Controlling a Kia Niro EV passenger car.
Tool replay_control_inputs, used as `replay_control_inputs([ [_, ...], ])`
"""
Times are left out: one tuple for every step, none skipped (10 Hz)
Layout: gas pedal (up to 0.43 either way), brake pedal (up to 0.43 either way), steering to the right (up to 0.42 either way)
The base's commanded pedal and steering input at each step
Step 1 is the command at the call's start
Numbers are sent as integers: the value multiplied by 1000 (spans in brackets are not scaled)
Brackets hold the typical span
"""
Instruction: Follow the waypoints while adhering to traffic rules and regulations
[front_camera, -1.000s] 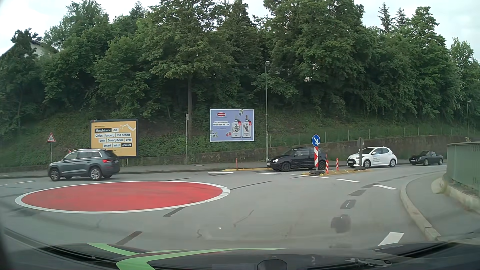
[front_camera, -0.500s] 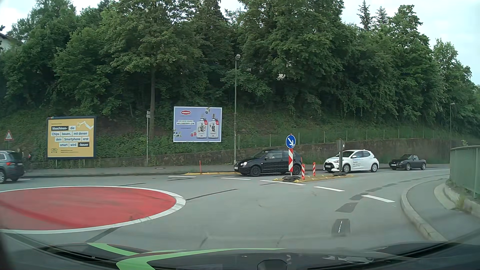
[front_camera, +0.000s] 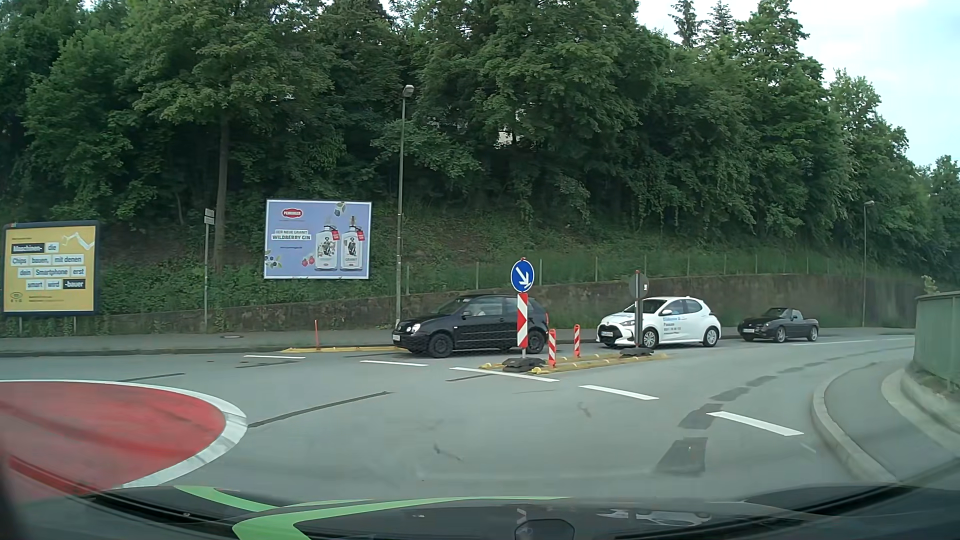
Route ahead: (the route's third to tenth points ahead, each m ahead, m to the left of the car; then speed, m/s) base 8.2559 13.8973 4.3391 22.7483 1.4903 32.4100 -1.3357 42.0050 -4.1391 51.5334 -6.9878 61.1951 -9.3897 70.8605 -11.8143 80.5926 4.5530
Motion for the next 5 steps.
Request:
replay_control_inputs([
  [0,0,72],
  [0,0,40],
  [0,0,-1],
  [0,0,-48],
  [0,0,-89],
])
